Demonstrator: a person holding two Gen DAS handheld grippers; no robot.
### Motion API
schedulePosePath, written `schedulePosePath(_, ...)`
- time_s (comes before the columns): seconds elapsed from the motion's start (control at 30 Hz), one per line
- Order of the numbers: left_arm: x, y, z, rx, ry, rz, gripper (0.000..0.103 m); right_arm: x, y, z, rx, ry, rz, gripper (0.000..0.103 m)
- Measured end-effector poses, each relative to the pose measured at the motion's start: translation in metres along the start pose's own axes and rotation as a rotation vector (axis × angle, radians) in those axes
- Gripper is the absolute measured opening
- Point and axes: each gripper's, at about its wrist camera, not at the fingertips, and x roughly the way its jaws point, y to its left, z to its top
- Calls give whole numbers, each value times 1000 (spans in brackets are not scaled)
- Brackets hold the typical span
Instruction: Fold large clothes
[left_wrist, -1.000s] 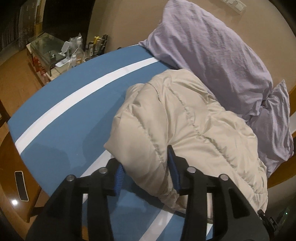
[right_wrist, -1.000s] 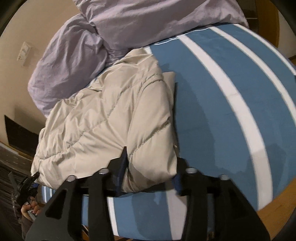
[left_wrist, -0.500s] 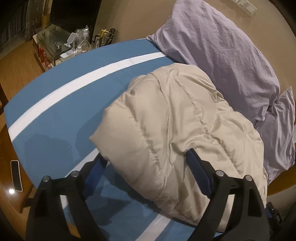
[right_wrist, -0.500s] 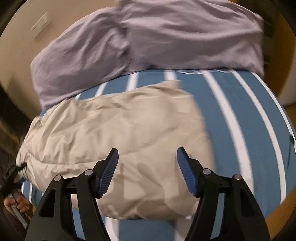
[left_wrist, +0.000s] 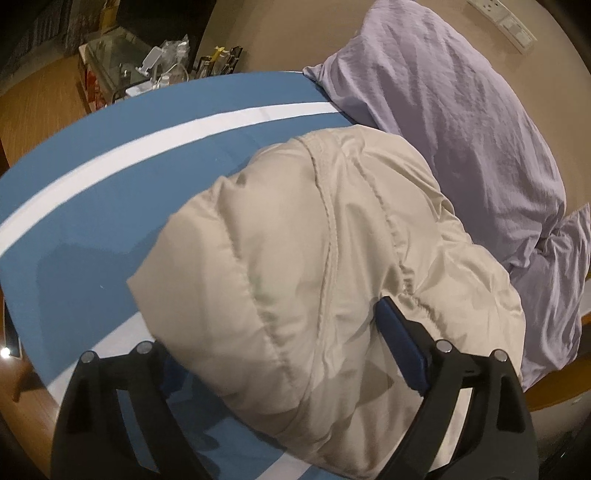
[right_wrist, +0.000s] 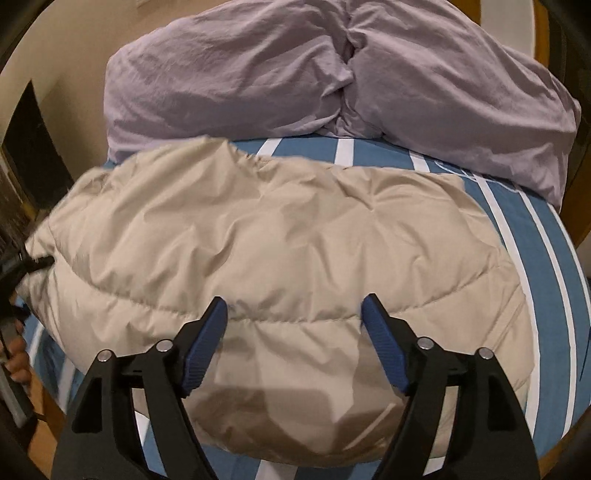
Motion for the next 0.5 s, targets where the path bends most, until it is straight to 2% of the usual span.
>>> schedulePosePath(0.1,2,0,0,-25,-5,-13,89,13,6,-11,-22,11,-29,84)
schedulePosePath(0.2,0,-4,0,-26,-19,-17,79,21,10,-18,-50,-7,-52,85)
schedulePosePath(0.5,-13,-7,7,-40,-39,-87,43,27,11,-22,-68,-15,-69,86)
